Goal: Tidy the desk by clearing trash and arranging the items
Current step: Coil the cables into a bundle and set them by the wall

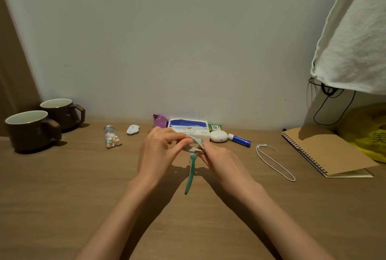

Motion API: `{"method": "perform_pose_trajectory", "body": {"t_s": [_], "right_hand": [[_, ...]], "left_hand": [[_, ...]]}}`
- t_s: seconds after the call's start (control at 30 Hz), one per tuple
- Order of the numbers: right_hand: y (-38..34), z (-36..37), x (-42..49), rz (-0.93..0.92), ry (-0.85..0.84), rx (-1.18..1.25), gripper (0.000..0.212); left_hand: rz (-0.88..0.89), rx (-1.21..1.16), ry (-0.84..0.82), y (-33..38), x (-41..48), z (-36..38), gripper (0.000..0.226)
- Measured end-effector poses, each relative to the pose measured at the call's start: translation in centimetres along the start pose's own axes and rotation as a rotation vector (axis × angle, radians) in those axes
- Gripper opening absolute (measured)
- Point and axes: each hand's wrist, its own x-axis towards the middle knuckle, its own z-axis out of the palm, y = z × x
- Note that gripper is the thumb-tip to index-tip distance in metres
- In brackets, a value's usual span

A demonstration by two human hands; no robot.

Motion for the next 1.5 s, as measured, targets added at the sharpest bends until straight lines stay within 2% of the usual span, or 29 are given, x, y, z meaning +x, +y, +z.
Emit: {"method": "perform_pose_trajectory", "body": {"t_s": [0.07,0.2,0.4,0.6,0.7,0.77,0.9,1.03,1.13,1.2,1.3,1.37,1.5], "right_hand": [[0.2,-0.1,-0.1,-0.045,0.032,0.016,0.023],[0.3,-0.1,-0.2,-0.11,0.059,0.038,0.024],[0.3,-0.1,-0.3,-0.102,0.11,0.015,0.026],[0.9,-0.8,-0.2,0.019,0.058,0.037,0.028],[1.5,-1.0,-0.3,0.085,0.038,0.096,0.028],[1.9,-1.0,-0.3,0.107,0.026,0.148,0.029],[1.9,-0.8,-0.2,0.095,-0.029,0.176,0.032],[1.6,-0.6,0.1,0.08,-0.088,0.12,0.037],[1.5,-0.7,0.2,0.107,-0.139,0.1,0.035],[1.6,-1.0,0.2,0.131,-0.152,0.098,0.033],[1.7,-1.4,-0.1,0.127,-0.163,0.111,0.023],[1.6,-1.3,-0.2,0.097,-0.205,0.127,0.015],[1.4,-1.1,-0.1,0.065,-0.239,0.169,0.008]], "left_hand": [[-0.014,-0.059,-0.011,-0.4,0.2,-0.2,0.035],[-0.111,-0.278,-0.065,-0.6,0.5,-0.4,0.02],[-0.219,-0.548,-0.148,-0.3,0.3,0.2,0.017],[-0.226,-0.669,-0.192,0.5,-0.1,0.6,0.049],[-0.1,-0.539,-0.261,0.3,-0.1,0.8,0.032],[-0.058,-0.476,-0.27,0.1,-0.1,0.8,0.029],[-0.042,-0.46,-0.25,0.1,0.0,0.4,0.027],[-0.113,-0.498,-0.257,0.2,0.1,0.0,0.023],[-0.017,-0.285,-0.3,0.7,-0.1,0.2,0.023],[0.042,-0.163,-0.383,1.5,-0.4,0.6,0.03],[0.112,0.078,-0.477,1.8,-0.5,1.5,0.053],[0.167,0.227,-0.544,1.8,-0.3,1.9,0.056],[0.146,0.418,-0.726,2.1,0.2,2.4,0.07]]}}
